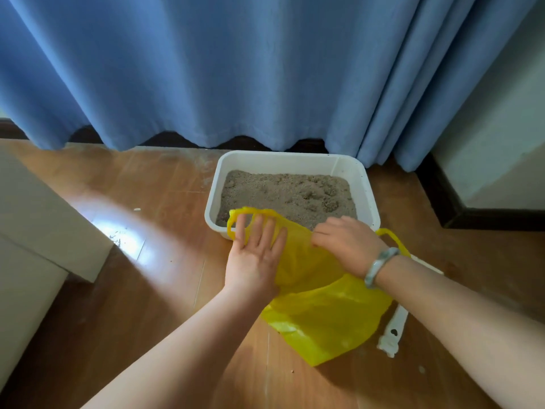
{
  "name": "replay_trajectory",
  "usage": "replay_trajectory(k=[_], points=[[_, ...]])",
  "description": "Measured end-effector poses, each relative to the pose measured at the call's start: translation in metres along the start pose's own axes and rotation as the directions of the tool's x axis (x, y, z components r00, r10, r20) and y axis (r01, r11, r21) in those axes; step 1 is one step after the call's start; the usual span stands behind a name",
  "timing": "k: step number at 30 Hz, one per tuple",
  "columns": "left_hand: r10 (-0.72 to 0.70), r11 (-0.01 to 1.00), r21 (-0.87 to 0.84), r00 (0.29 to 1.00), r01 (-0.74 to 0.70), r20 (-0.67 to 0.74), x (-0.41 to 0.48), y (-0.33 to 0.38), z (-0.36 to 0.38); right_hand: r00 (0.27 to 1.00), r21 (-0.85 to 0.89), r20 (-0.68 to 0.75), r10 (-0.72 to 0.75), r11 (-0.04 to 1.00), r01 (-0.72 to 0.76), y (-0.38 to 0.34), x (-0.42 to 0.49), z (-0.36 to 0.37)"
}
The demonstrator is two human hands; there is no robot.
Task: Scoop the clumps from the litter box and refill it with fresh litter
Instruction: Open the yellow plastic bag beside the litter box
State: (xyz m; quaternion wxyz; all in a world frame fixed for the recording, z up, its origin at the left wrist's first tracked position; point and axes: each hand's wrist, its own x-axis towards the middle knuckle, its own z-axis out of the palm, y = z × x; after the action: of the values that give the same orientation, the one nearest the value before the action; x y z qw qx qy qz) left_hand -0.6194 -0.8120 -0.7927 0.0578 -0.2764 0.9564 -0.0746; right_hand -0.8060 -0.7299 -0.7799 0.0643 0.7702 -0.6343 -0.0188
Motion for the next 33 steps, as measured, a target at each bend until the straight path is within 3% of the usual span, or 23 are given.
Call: replay_trajectory(k=[2,8,11,16,20,23,26,29,33], points=[[-0.068,0.997,-0.02,0.987,0.071,0.148,-0.003,-0.002,0.003,0.998,-0.022,-0.025,0.057,0.998,-0.057,0.004,0.002,0.007],[-0.127,0.954,-0.217,0.934,0.207,0.333,-0.001,0.011,0.027,0.948,0.074,0.015,0.319,0.945,-0.319,0.0,0.008,0.037],[-0.152,0.953,-0.206,0.938,0.222,0.31,0.013,0.027,0.026,0.942,0.14,-0.046,0.332,0.936,-0.323,-0.014,0.014,0.046],[-0.122,0.988,-0.063,0.965,0.141,0.233,0.03,0.045,0.013,0.907,0.227,-0.156,0.391,0.908,-0.352,-0.022,0.008,0.061],[0.128,0.984,0.102,0.981,-0.144,0.146,0.024,0.034,0.01,0.899,0.224,-0.222,0.378,0.917,-0.331,-0.019,-0.003,0.067],[0.228,0.957,0.14,0.956,-0.255,0.185,0.017,0.021,0.024,0.924,0.244,-0.089,0.371,0.908,-0.341,-0.014,-0.015,0.074],[0.22,0.936,0.195,0.919,-0.294,0.328,0.017,0.022,0.033,0.958,0.321,0.165,0.235,0.906,-0.277,-0.019,-0.024,0.078],[0.214,0.941,0.189,0.925,-0.281,0.314,0.024,0.031,0.04,0.89,0.315,0.41,0.2,0.884,-0.344,-0.02,-0.026,0.083],[0.15,0.966,0.157,0.937,-0.207,0.316,0.028,0.038,0.05,0.817,0.23,0.513,0.265,0.874,-0.428,-0.016,-0.027,0.088]])
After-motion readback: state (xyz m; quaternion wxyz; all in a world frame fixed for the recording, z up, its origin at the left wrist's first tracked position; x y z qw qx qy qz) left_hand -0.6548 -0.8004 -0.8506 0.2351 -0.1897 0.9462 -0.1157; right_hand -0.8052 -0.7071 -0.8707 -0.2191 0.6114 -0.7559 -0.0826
